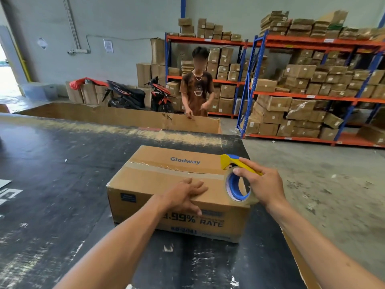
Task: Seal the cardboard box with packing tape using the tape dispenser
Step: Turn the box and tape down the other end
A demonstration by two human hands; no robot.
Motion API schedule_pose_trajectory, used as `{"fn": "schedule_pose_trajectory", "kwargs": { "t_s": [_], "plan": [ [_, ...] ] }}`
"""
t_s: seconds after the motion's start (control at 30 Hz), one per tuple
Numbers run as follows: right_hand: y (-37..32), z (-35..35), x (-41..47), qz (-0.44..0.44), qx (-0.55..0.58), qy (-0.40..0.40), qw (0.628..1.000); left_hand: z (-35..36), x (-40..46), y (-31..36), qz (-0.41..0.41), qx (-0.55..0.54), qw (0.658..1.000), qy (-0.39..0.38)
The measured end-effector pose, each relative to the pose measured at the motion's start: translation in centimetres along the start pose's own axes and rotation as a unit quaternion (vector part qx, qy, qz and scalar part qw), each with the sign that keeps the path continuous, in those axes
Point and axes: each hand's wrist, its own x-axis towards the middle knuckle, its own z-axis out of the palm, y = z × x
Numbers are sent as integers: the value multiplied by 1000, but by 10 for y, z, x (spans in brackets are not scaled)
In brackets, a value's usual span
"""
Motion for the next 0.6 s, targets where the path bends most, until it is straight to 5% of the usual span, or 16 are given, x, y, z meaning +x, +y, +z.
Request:
{"fn": "schedule_pose_trajectory", "kwargs": {
  "t_s": [0.23, 0.47, 0.6],
  "plan": [
    [-7, -7, 0, 3, 16, -10, 1000, -52, -11, -2, -53, -14, 992, -114],
    [-11, -15, 5, 7, 25, 21, 999, 14, 38, 119, -230, -11, 973, 0],
    [-2, -23, 5, 9, 27, 20, 999, 22, 39, 113, -184, 24, 982, 47]
  ]
}}
